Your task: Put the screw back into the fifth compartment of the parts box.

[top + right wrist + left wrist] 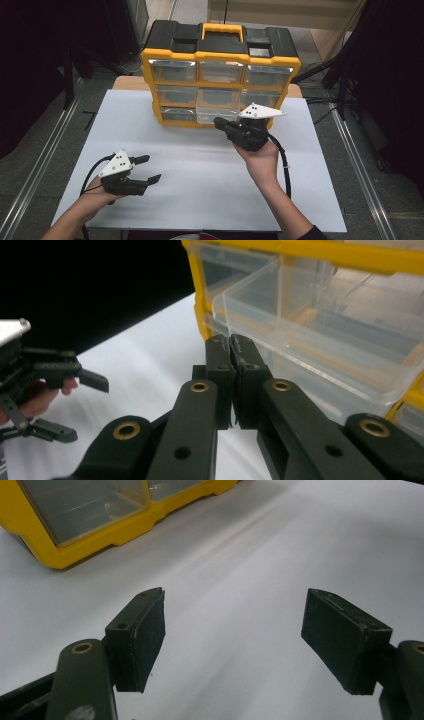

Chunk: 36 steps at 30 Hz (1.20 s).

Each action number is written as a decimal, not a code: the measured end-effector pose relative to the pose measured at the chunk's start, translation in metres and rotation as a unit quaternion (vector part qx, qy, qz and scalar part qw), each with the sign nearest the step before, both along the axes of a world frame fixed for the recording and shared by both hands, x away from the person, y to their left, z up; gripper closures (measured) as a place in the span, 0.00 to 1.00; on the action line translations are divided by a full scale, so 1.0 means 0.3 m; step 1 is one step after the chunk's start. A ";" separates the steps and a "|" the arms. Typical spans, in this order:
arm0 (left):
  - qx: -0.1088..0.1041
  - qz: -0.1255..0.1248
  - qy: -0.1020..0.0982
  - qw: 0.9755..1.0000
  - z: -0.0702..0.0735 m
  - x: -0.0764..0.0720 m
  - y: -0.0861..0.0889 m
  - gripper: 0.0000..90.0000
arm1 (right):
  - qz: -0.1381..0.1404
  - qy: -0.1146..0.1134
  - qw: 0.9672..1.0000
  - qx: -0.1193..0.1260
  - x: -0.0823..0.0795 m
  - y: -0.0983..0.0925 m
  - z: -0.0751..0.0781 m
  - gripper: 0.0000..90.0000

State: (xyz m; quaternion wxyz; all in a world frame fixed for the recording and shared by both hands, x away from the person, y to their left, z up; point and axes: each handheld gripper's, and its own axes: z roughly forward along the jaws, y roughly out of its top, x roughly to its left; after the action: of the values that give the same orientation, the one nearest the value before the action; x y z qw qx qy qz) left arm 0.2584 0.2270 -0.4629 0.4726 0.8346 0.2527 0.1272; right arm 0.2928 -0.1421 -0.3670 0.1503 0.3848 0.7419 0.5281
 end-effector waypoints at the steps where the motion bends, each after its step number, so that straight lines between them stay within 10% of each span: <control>1: 0.000 0.000 0.000 1.000 0.000 0.000 0.000 0.29 | -0.002 -0.001 1.000 0.001 0.002 -0.002 0.006 0.98; 36: 0.002 0.002 0.000 1.000 -0.003 -0.001 0.004 0.29 | -0.028 -0.004 1.000 0.009 0.084 -0.038 0.100 0.98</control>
State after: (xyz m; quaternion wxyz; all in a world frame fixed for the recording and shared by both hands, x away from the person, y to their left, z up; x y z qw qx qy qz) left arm 0.2579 0.2282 -0.4637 0.4704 0.8353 0.2539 0.1289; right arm 0.3179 -0.1533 -0.3371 0.1642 0.4050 0.7252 0.5320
